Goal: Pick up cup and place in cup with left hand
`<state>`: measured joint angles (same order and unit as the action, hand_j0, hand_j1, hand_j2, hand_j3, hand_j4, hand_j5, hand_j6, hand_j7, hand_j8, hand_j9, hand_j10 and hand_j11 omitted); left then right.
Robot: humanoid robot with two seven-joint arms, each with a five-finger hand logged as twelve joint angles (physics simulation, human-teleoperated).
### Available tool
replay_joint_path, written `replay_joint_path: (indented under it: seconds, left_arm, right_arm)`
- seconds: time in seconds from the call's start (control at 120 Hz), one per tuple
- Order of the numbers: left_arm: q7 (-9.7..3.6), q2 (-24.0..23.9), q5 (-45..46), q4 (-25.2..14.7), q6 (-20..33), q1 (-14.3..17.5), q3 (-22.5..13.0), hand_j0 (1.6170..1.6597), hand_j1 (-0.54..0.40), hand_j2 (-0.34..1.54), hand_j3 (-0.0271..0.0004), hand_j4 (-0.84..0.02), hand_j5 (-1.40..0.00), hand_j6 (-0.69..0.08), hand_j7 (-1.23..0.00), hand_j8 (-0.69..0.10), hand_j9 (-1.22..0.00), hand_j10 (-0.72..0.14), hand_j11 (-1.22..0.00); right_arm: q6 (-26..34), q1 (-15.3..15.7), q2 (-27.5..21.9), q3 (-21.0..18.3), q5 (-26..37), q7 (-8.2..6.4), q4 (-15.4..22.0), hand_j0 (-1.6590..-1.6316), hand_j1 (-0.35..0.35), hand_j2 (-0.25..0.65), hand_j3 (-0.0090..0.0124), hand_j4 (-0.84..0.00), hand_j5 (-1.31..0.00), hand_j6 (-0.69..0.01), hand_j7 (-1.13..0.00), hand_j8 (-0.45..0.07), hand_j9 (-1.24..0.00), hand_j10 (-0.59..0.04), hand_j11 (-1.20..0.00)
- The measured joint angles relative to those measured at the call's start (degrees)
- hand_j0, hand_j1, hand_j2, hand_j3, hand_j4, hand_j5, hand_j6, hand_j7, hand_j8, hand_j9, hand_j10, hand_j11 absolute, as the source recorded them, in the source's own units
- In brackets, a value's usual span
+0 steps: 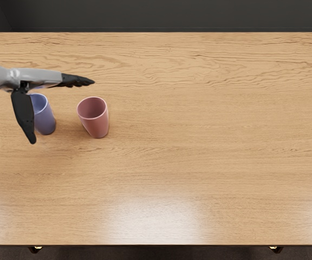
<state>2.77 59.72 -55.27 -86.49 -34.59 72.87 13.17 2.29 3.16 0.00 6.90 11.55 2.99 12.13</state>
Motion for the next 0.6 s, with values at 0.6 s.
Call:
replay_joint_path:
  seconds: [0.6]
  left_arm:
    - [-21.13, -18.29, -7.41, 4.32, 0.48, 4.38, 0.14, 1.6581, 0.349, 0.0, 0.0, -0.004, 0.0, -0.005, 0.0, -0.005, 0.0, -0.003, 0.0]
  right_arm:
    - [0.08, 0.24, 0.0, 0.13, -0.03, 0.0, 0.0, -1.6581, -0.32, -0.005, 0.0, -0.024, -0.03, -0.024, -0.03, -0.024, -0.03, -0.024, -0.03]
